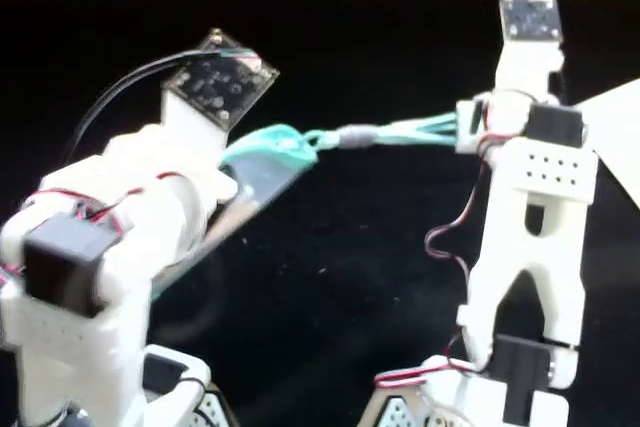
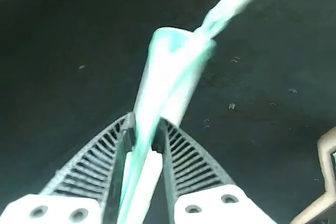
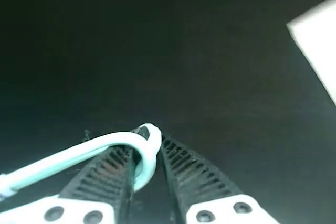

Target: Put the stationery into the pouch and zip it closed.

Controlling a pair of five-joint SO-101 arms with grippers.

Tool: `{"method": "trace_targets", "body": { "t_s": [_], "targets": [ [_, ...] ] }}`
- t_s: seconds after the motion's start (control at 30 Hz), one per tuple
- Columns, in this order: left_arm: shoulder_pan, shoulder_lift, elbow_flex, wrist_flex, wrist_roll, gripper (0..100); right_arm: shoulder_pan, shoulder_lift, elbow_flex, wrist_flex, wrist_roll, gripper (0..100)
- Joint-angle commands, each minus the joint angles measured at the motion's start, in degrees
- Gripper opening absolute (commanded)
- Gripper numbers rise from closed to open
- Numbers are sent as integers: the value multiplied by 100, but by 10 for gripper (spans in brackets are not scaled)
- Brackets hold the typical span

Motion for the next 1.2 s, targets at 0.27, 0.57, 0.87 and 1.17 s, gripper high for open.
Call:
{"method": "trace_targets", "body": {
  "t_s": [0.27, 0.57, 0.87, 1.17],
  "targets": [
    [-303, -242, 13, 44, 26, 6, -409, -1921, -2132, -242, -325, 6],
    [-31, -242, 13, 35, 44, 6, -1402, -2026, -4391, -251, -290, 6],
    [251, -242, 4, 35, 35, 7, -1886, -2035, -4892, -690, -290, 6],
    [251, -242, 75, 35, 44, 7, -1938, -2035, -4866, -646, -290, 8]
  ]
}}
